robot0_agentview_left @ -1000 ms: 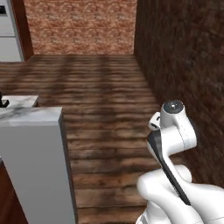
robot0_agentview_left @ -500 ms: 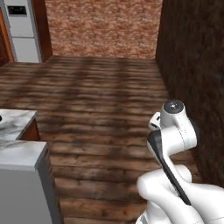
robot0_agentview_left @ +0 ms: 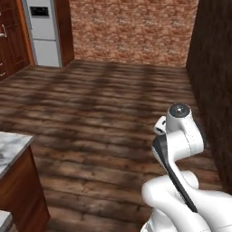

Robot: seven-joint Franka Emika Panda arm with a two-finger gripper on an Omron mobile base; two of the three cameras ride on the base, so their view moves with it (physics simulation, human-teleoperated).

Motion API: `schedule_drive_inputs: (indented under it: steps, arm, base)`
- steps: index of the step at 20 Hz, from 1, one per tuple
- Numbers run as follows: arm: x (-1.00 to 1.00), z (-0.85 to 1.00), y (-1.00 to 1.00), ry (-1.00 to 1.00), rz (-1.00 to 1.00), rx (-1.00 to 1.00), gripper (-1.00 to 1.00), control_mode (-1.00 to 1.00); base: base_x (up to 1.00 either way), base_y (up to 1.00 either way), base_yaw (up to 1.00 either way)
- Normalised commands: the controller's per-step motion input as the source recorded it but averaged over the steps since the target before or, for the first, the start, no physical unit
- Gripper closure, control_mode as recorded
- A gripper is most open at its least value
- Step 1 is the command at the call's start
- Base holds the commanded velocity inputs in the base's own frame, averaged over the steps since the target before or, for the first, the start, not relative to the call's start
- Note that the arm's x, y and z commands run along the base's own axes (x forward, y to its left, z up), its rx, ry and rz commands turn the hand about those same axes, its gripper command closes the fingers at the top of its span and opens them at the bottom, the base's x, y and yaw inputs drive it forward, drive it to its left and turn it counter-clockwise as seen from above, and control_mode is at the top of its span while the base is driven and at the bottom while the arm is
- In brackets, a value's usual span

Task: Organize the utensils by type. Pick up the wooden spoons from the counter and place them in the open cabinet. Then pick up the metallic utensils from the counter and place them in the open drawer.

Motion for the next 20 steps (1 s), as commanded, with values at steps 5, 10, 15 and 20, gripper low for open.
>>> schedule_drive_inputs:
  steps: [5,10,15,20]
  arm:
    - [0.00,0.00,0.00,0.00,0.00,0.00,1.00,1.00]
    - [0.00,0.00,0.00,0.00,0.00,0.00,1.00,1.00]
    - [0.00,0.00,0.00,0.00,0.00,0.00,1.00,1.00]
    - [0.00,0.00,0.00,0.00,0.00,0.00,1.00,1.00]
  base:
    - [1.00,-0.36,0.28]
    - [0.99,-0.35,0.27]
    - [0.98,-0.34,0.27]
    - [1.00,-0.24,0.28]
